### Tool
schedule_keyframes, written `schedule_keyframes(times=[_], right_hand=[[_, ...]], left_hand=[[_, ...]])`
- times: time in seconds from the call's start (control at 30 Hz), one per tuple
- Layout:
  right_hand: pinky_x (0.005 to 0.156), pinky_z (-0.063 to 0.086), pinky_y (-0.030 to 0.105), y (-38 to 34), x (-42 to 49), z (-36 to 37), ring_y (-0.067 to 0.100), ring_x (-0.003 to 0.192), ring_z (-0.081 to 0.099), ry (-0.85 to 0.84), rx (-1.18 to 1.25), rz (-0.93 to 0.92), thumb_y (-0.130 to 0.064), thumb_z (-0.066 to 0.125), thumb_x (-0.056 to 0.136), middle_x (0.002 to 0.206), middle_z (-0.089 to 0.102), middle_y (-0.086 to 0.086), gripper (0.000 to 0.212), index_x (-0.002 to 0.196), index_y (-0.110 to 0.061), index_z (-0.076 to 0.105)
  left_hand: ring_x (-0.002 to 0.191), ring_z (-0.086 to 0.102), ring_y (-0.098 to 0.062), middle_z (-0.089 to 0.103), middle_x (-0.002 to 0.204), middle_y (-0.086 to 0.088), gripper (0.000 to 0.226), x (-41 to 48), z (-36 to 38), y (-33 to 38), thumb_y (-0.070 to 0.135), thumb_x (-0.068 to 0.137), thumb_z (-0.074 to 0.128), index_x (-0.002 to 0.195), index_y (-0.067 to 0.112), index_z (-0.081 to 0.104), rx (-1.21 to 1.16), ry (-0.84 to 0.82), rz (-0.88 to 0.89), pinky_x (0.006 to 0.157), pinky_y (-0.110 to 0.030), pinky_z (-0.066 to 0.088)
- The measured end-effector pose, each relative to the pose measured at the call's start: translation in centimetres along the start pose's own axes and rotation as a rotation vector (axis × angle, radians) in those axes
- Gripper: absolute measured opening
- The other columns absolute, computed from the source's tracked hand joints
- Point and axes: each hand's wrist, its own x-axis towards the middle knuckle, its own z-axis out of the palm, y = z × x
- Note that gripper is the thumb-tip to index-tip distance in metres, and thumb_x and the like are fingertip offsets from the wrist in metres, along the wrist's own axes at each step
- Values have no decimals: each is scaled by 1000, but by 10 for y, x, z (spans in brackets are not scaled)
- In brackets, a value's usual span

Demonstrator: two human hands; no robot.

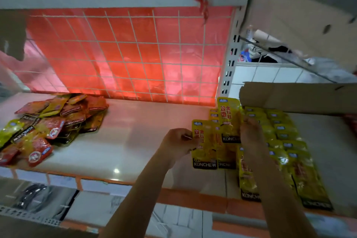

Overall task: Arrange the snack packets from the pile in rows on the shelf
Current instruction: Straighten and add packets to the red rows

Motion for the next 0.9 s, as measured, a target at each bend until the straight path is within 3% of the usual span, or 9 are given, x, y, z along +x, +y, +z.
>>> schedule_keyframes(times=[0.07, 0.13, 0.23, 0.3, 0.4, 0.57, 0.7, 0.8, 0.9], right_hand=[[61, 32, 32, 3, 0, -14, 18, 60, 40, 42, -23, -11, -4, 36, 93, 64, 43, 7, 26, 78, -8, 56], [64, 40, 41, 5, -2, -24, 25, 64, 45, 60, -56, -55, -16, 42, 97, 71, 47, 25, 29, 85, 7, 55], [81, 49, 54, 7, -8, -36, 44, 86, 60, 40, -78, -84, -26, 49, 97, 100, 59, 32, 29, 93, 1, 59], [71, 51, 47, 10, -9, -43, 38, 77, 62, 24, -98, -75, -33, 54, 94, 92, 62, 29, 31, 89, -3, 60], [61, 40, 37, 12, -14, -51, 24, 63, 51, -30, -127, -71, -31, 56, 94, 67, 57, 12, 32, 83, -1, 62], [65, 45, 34, 14, -24, -56, 18, 64, 57, -125, -162, -63, -15, 60, 91, 70, 64, 4, 10, 83, -12, 64], [70, 49, 34, 16, -32, -53, 15, 66, 63, -187, -157, -34, -10, 62, 90, 75, 68, 2, 11, 82, -18, 63], [67, 47, 31, 15, -35, -48, 15, 75, 66, -225, -188, -27, -11, 63, 89, 82, 70, 1, 11, 85, -22, 62], [63, 45, 28, 13, -38, -46, 12, 72, 66, -328, -199, -37, -13, 65, 88, 81, 71, -1, 10, 85, -23, 64]], left_hand=[[63, 64, -11, 67, 67, -3, 8, 0, 15, -4, 9, 81, 74, 78, 8, 67, 14, -56, -17, 64, -23, 55], [75, 68, -21, 68, 76, -11, 9, 0, 27, -8, 10, 80, 75, 77, 7, 67, 33, -84, -13, 76, -36, 59], [70, 67, -19, 67, 74, -8, 11, 0, 39, -13, 8, 78, 76, 73, 9, 66, 66, -73, -8, 71, -32, 58], [65, 66, -13, 66, 70, -4, 14, 1, 44, -16, 8, 79, 75, 70, 11, 65, 116, -52, -17, 69, -29, 58], [59, 63, -7, 64, 66, 2, 15, 2, 48, -19, 16, 80, 76, 69, 15, 65, 280, 19, -4, 69, -28, 59], [81, 66, -16, 72, 82, 0, 21, 4, 49, -16, 39, 78, 75, 80, 19, 69, 612, 110, 85, 71, -27, 49], [77, 60, -13, 63, 77, 7, 20, 2, 53, -13, 43, 82, 69, 77, 24, 61, 665, 214, 95, 66, -24, 42], [77, 63, -11, 68, 80, 8, 26, 0, 56, -10, 45, 90, 59, 89, 19, 66, 477, 268, 161, 69, -22, 47], [81, 71, -20, 74, 85, -1, 24, -4, 60, -4, 36, 86, 69, 99, 17, 71, 24, 138, 87, 80, -39, 58]])
